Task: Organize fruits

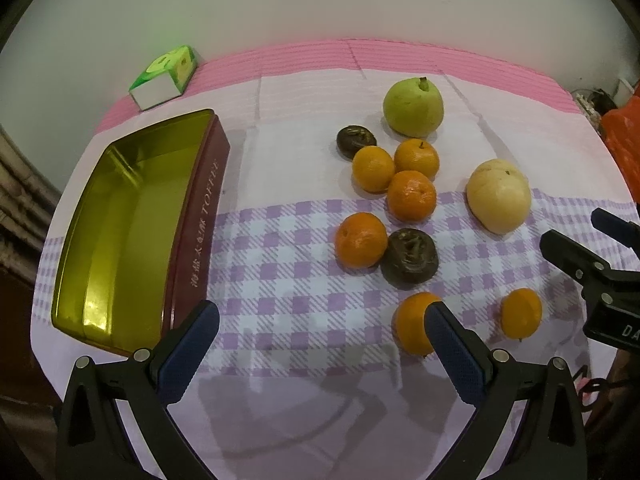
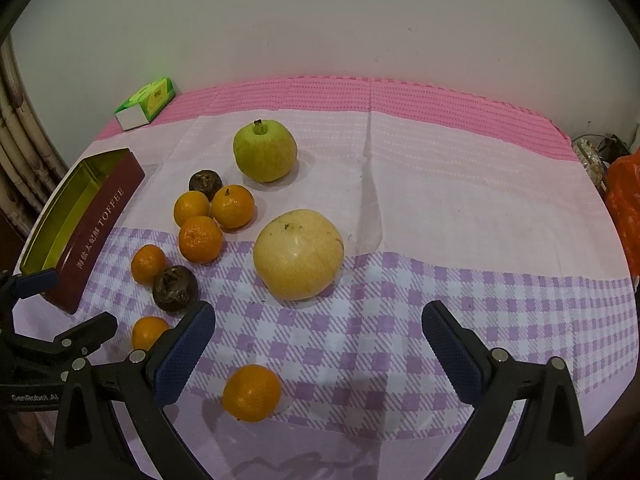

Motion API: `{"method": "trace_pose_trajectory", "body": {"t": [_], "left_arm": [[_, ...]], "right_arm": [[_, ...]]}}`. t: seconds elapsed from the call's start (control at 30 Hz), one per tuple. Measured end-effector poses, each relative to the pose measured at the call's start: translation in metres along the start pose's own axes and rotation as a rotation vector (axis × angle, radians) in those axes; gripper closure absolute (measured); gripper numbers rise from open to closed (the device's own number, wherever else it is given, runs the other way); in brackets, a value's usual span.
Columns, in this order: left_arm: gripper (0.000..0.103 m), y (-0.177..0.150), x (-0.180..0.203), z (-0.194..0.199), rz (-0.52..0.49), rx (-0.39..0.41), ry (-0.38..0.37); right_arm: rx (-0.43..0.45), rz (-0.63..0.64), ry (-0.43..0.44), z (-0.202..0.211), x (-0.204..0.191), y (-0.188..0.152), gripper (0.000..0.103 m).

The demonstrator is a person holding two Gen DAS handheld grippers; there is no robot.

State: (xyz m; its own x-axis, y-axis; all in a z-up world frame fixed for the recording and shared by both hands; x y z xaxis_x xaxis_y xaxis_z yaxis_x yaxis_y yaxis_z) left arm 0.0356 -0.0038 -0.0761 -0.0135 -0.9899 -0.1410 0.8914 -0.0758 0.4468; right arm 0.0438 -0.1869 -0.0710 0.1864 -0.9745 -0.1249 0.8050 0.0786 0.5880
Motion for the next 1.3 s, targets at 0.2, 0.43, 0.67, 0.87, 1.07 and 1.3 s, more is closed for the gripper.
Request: {"method": "trace_pose_trajectory", "body": {"t": [0.2,0.43,0.67,0.87,1.07,1.3], "left_arm": [[0.002,-0.001,-0.005,-0.002,0.013,-0.006,0.014],[0.002,-0.002,-0.007,-0.003,0.013,-0.008,0.025],[0.002,-0.003,-0.008,-0.006,0.009,-0.017,0.032],[0.002,-0.005,-0.008,-0.008,0.010,-0.024,0.033],[0.002,-0.006,-0.008,-0.009,0.006,-0.028,0.036],[0.002,-0.007,-0.009,-0.011,0.010,-0.034,0.037]], "right_arm": [[-0.001,0.007,-0.002,0.001,-0.002,0.000,0.000],[-0.003,0.013,-0.001,-0.001,-0.004,-0.002,0.000],[-0.005,0.010,0.002,-0.001,-0.005,-0.003,0.000],[-0.007,0.015,0.003,-0.002,-0.006,-0.004,0.000],[-0.007,0.014,0.004,-0.001,-0.006,-0.004,0.001],[-0.008,0.019,0.005,0.000,-0.008,-0.006,0.001]]}}
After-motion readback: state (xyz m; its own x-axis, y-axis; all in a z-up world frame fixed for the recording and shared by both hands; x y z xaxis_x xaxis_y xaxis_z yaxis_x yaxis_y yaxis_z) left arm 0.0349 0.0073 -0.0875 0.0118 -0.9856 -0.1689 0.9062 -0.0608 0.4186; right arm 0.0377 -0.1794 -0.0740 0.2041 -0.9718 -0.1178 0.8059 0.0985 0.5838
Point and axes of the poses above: each gripper's, at about its wrist camera, not at the fingertips, and z roughly against the way its jaws point, x to its right, y to its top, the point moved 9 cm from there along -z, roughly the way its jaws point, and after that the axes turned 6 degrees about y, right-handed, at the moved point
